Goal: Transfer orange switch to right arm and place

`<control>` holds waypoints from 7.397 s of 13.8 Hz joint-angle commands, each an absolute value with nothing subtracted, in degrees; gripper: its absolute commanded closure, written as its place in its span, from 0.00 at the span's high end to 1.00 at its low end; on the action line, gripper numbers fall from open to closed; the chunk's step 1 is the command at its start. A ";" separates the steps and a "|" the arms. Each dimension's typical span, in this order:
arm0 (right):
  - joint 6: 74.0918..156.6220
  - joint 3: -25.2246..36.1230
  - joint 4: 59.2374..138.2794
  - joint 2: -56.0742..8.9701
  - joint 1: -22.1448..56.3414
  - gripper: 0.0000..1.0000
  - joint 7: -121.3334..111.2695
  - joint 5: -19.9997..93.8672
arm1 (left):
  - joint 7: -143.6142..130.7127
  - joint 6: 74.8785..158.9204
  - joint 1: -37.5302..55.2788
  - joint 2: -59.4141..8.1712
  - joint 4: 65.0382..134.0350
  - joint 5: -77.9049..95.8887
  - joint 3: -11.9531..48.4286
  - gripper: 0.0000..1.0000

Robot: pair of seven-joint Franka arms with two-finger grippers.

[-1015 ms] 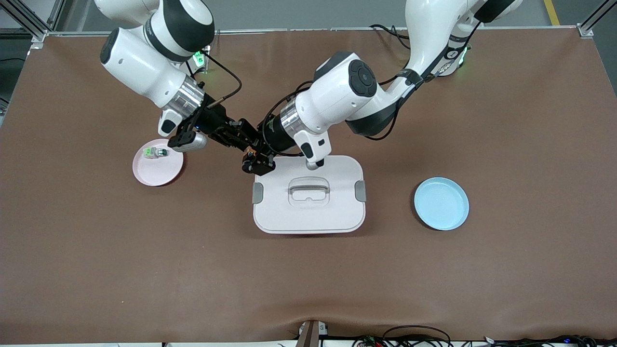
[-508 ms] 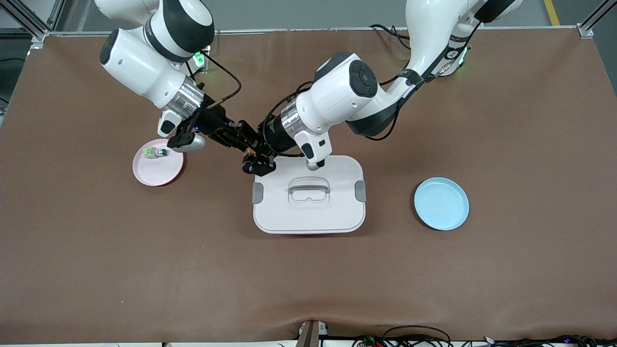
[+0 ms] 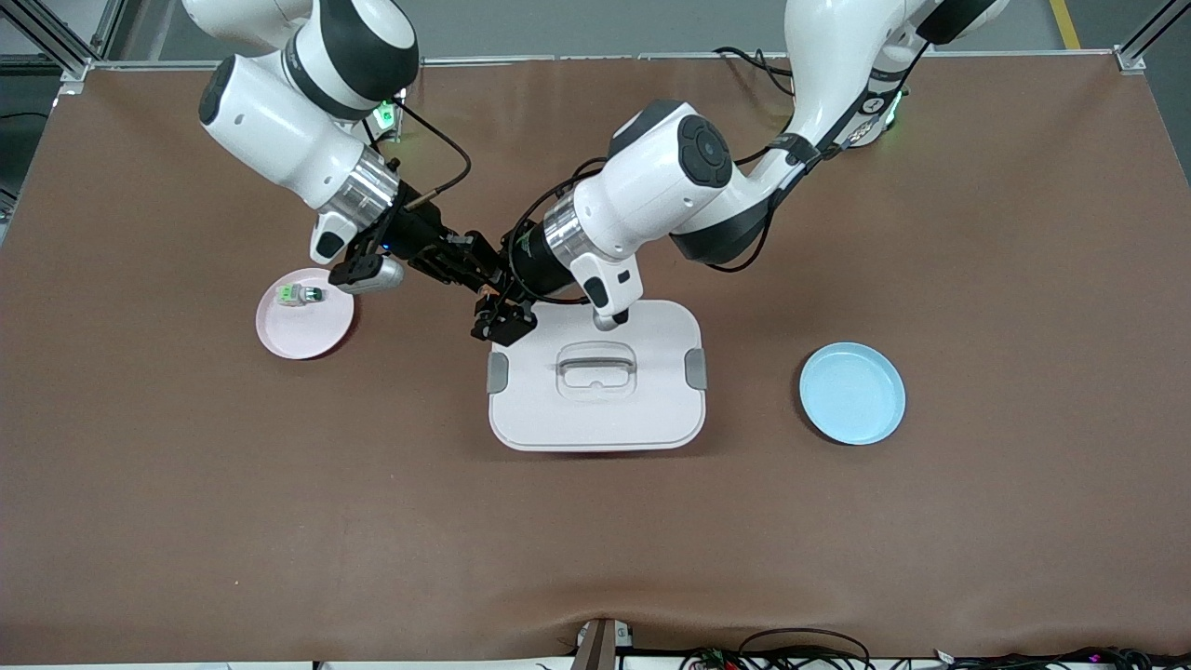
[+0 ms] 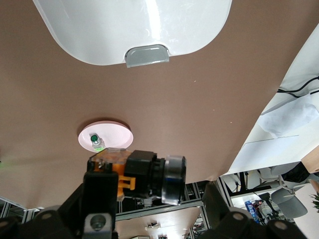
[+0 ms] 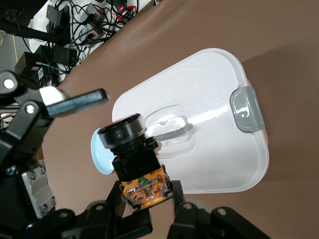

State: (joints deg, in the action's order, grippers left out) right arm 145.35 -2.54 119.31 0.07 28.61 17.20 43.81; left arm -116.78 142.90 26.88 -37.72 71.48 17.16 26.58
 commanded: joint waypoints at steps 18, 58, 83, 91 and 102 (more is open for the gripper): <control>121.91 -1.85 117.59 -1.15 20.75 0.00 -19.91 7.12 | -72.47 99.17 1.95 -25.23 70.66 -3.40 26.19 1.00; 165.40 -2.02 151.70 -8.96 -9.49 0.00 -72.86 2.99 | -10.11 91.85 4.13 3.60 93.16 -2.02 0.09 1.00; 135.77 -1.76 137.06 -5.28 -9.05 1.00 -68.82 3.78 | -10.90 93.95 4.13 1.49 92.72 -2.11 -0.09 1.00; 104.25 -1.85 110.85 -5.62 -10.02 1.00 -45.56 2.99 | -10.90 93.87 4.22 1.49 92.64 -2.11 -0.09 1.00; 86.15 -1.85 83.52 -7.65 -9.22 1.00 -16.44 1.14 | -10.72 93.34 4.22 1.58 92.55 -2.20 0.00 1.00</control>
